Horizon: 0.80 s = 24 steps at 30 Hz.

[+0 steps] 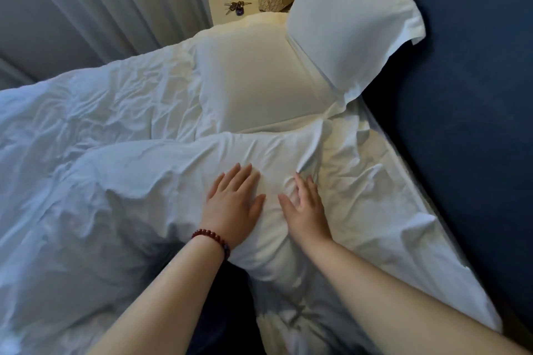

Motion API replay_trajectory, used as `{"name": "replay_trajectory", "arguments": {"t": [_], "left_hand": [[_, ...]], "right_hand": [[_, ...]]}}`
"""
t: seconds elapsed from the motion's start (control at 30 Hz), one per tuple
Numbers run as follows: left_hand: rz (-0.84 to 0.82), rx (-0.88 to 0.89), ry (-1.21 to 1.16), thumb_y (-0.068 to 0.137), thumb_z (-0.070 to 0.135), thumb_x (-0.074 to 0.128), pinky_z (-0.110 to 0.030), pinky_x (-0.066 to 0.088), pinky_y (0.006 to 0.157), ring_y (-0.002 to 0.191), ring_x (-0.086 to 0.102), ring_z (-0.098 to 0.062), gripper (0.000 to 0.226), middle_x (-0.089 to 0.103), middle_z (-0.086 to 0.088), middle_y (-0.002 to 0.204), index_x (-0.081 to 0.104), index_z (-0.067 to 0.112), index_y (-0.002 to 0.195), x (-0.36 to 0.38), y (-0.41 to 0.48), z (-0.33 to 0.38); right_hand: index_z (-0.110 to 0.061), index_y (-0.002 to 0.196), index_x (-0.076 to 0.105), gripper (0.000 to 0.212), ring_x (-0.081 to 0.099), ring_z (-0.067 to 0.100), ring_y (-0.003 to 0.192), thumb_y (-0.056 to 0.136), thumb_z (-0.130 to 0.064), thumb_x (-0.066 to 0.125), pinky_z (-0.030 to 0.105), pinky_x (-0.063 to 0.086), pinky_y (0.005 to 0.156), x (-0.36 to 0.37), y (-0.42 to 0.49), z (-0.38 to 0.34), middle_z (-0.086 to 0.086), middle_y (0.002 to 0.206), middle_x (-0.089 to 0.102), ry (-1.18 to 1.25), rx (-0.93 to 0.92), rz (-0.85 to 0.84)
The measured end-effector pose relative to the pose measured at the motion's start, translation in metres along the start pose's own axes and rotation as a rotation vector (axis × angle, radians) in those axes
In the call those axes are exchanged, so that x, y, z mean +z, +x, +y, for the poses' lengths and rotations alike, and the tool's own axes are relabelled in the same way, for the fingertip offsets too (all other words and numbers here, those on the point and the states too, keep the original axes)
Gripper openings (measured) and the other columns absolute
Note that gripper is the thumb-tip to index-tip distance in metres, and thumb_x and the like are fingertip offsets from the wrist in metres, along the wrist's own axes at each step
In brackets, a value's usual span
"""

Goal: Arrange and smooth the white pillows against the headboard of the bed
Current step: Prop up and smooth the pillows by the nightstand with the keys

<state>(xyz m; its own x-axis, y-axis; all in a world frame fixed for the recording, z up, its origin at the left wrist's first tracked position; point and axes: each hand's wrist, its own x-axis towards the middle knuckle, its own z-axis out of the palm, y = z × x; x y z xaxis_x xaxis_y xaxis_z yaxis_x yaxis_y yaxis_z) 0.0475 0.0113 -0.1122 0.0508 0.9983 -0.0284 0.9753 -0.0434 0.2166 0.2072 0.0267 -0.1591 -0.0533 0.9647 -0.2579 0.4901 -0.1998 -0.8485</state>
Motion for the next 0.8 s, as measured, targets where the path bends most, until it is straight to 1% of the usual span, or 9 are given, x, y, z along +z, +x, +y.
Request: {"name": "replay_trajectory", "arguments": {"t": [0.13, 0.23, 0.3, 0.37, 0.47, 0.5, 0.6, 0.73, 0.8], "left_hand": [[-0.015, -0.102, -0.137, 0.084, 0.061, 0.025, -0.025, -0.005, 0.116, 0.144, -0.003, -0.005, 0.074, 0.004, 0.015, 0.154, 0.027, 0.029, 0.151, 0.004, -0.057, 0.010], [-0.072, -0.126, -0.163, 0.090, 0.055, 0.036, -0.024, -0.007, 0.115, 0.141, -0.011, -0.001, 0.070, -0.007, 0.018, 0.153, 0.015, 0.033, 0.152, 0.005, -0.082, 0.011], [-0.087, -0.137, -0.184, 0.095, 0.051, 0.042, -0.025, -0.003, 0.115, 0.143, -0.010, -0.002, 0.067, -0.007, 0.016, 0.156, 0.014, 0.034, 0.153, 0.005, -0.092, 0.009], [-0.092, -0.133, -0.199, 0.094, 0.053, 0.041, -0.026, 0.001, 0.117, 0.146, -0.006, -0.006, 0.068, -0.001, 0.013, 0.159, 0.014, 0.033, 0.153, 0.002, -0.096, 0.006], [-0.101, -0.111, -0.216, 0.096, 0.050, 0.044, -0.020, 0.000, 0.115, 0.148, 0.000, -0.009, 0.066, 0.005, 0.008, 0.162, 0.016, 0.031, 0.153, -0.005, -0.094, -0.002], [-0.103, -0.104, -0.218, 0.097, 0.047, 0.046, -0.021, 0.001, 0.116, 0.149, 0.001, -0.010, 0.066, 0.006, 0.008, 0.162, 0.016, 0.031, 0.153, -0.008, -0.094, -0.006], [-0.136, -0.076, -0.196, 0.098, 0.047, 0.042, -0.030, 0.008, 0.120, 0.149, 0.003, -0.011, 0.065, 0.004, 0.011, 0.162, 0.013, 0.033, 0.154, -0.015, -0.098, -0.021], [-0.170, -0.005, -0.214, 0.098, 0.048, 0.041, -0.033, 0.008, 0.118, 0.149, 0.000, -0.010, 0.064, 0.004, 0.012, 0.162, 0.011, 0.035, 0.153, -0.019, -0.109, -0.046], [-0.171, 0.067, -0.225, 0.098, 0.047, 0.042, -0.034, 0.008, 0.118, 0.149, 0.001, -0.012, 0.063, 0.008, 0.010, 0.162, 0.014, 0.035, 0.153, -0.023, -0.115, -0.062]], "right_hand": [[-0.017, 0.154, 0.019, 0.081, 0.027, 0.023, 0.145, 0.090, -0.047, 0.060, 0.025, 0.022, 0.113, -0.002, -0.033, 0.011, 0.012, 0.158, 0.027, 0.102, 0.190, -0.048], [-0.016, 0.155, 0.015, 0.091, 0.027, 0.023, 0.145, 0.087, -0.054, 0.061, 0.024, 0.021, 0.112, 0.000, -0.052, 0.015, 0.008, 0.160, 0.025, 0.156, 0.303, -0.082], [-0.020, 0.156, 0.011, 0.096, 0.024, 0.024, 0.146, 0.084, -0.061, 0.060, 0.027, 0.020, 0.115, 0.004, -0.065, 0.018, 0.005, 0.161, 0.020, 0.228, 0.396, -0.110], [-0.024, 0.156, 0.008, 0.100, 0.022, 0.025, 0.147, 0.082, -0.063, 0.061, 0.030, 0.019, 0.117, 0.008, -0.076, 0.019, 0.004, 0.162, 0.017, 0.285, 0.445, -0.104], [-0.021, 0.155, 0.013, 0.095, 0.030, 0.025, 0.144, 0.083, -0.054, 0.066, 0.026, 0.024, 0.111, 0.015, -0.079, 0.016, 0.006, 0.160, 0.025, 0.285, 0.416, -0.049], [-0.021, 0.154, 0.016, 0.093, 0.033, 0.025, 0.142, 0.083, -0.053, 0.066, 0.025, 0.026, 0.109, 0.018, -0.079, 0.014, 0.007, 0.158, 0.028, 0.277, 0.410, -0.018], [-0.020, 0.153, 0.023, 0.089, 0.034, 0.024, 0.141, 0.083, -0.052, 0.067, 0.023, 0.024, 0.109, 0.034, -0.082, 0.008, 0.007, 0.156, 0.032, 0.302, 0.381, 0.091], [-0.018, 0.152, 0.026, 0.086, 0.035, 0.023, 0.141, 0.084, -0.048, 0.068, 0.016, 0.022, 0.102, 0.068, -0.087, 0.004, 0.007, 0.155, 0.034, 0.345, 0.365, 0.249], [-0.018, 0.152, 0.026, 0.087, 0.036, 0.022, 0.140, 0.082, -0.049, 0.069, 0.017, 0.023, 0.105, 0.084, -0.095, 0.006, 0.006, 0.154, 0.035, 0.401, 0.374, 0.363]]}}
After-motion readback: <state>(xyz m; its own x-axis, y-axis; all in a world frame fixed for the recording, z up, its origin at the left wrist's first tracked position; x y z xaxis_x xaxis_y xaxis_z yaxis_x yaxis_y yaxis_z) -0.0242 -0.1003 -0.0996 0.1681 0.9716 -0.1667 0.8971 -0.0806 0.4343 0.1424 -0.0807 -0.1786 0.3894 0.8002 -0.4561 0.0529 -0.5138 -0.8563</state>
